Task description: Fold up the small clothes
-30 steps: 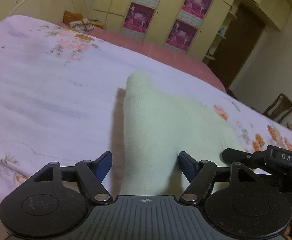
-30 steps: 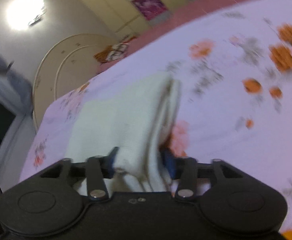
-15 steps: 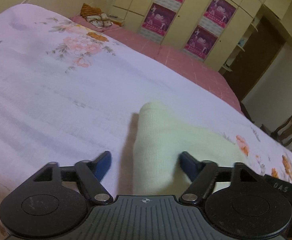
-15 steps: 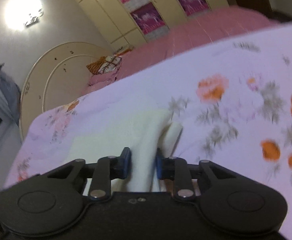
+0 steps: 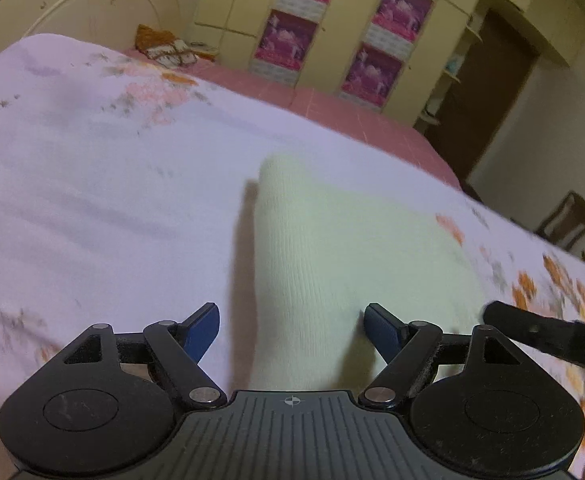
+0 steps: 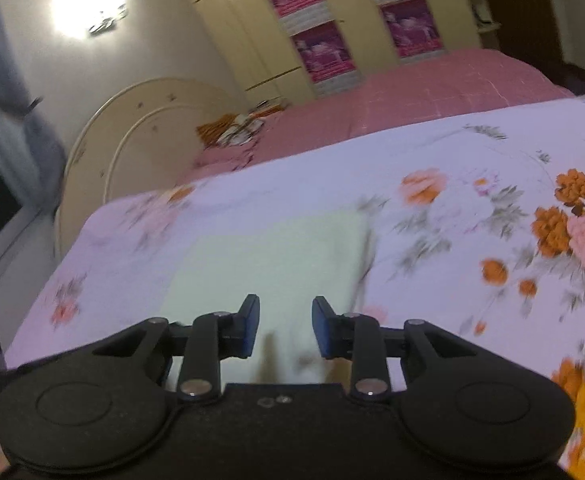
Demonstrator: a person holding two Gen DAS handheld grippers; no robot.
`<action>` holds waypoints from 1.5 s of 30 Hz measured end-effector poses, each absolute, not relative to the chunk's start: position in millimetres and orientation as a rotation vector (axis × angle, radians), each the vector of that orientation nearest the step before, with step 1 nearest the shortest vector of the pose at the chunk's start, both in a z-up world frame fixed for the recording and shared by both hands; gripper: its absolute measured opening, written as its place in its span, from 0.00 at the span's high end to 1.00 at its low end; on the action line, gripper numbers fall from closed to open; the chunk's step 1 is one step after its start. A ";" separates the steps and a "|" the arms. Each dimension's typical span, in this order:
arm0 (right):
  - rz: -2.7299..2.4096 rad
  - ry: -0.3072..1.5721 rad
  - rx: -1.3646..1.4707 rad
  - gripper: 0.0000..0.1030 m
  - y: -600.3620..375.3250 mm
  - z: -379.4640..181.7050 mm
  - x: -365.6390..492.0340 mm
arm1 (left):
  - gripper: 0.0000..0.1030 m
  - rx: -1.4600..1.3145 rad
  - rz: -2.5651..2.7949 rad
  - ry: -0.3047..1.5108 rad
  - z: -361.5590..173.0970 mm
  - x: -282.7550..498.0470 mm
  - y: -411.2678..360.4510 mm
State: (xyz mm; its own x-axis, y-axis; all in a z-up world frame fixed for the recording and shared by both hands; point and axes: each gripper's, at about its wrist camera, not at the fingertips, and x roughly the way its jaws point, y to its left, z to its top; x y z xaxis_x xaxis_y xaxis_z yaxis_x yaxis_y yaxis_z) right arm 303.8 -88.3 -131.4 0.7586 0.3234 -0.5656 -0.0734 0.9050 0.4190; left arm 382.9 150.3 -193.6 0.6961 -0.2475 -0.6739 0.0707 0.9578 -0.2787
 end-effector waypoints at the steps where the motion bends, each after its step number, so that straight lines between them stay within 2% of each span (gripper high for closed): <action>1: 0.211 0.688 0.347 0.71 -81.5 -133.6 304.0 | 0.23 -0.248 -0.187 0.796 -196.0 381.6 149.7; 3: 0.140 0.731 0.282 0.76 -78.2 -145.2 307.9 | 0.20 -0.242 -0.191 0.800 -198.5 380.4 146.6; 4: 0.107 0.753 0.257 0.75 -79.8 -153.0 311.2 | 0.19 -0.221 -0.191 0.803 -198.4 379.9 143.8; 5: 0.097 0.761 0.270 0.67 -83.6 -158.4 313.3 | 0.19 -0.204 -0.196 0.813 -196.7 378.7 141.8; 10: 0.065 0.751 0.336 0.73 -79.7 -137.2 295.5 | 0.19 -0.148 -0.239 0.813 -181.1 348.0 144.2; 16: 0.091 0.784 0.400 0.73 -70.3 -139.0 245.7 | 0.19 -0.117 -0.239 0.832 -193.6 315.6 149.5; 20: 0.018 0.849 0.255 0.76 -53.9 -162.8 239.8 | 0.11 -0.070 -0.252 0.831 -194.8 309.8 141.6; 25: -0.019 0.862 0.315 0.74 -57.6 -159.4 236.3 | 0.00 -0.067 -0.250 0.862 -189.6 307.5 138.9; 32: -0.003 0.851 0.399 0.66 -62.4 -150.4 213.3 | 0.00 -0.053 -0.187 0.901 -188.5 306.7 132.2; 36: 0.011 0.836 0.414 0.52 -69.2 -140.0 199.1 | 0.00 -0.019 -0.114 0.940 -186.6 308.2 122.5; 45: 0.046 0.826 0.449 0.41 -84.6 -123.4 162.8 | 0.00 -0.075 -0.003 0.946 -180.7 292.4 118.4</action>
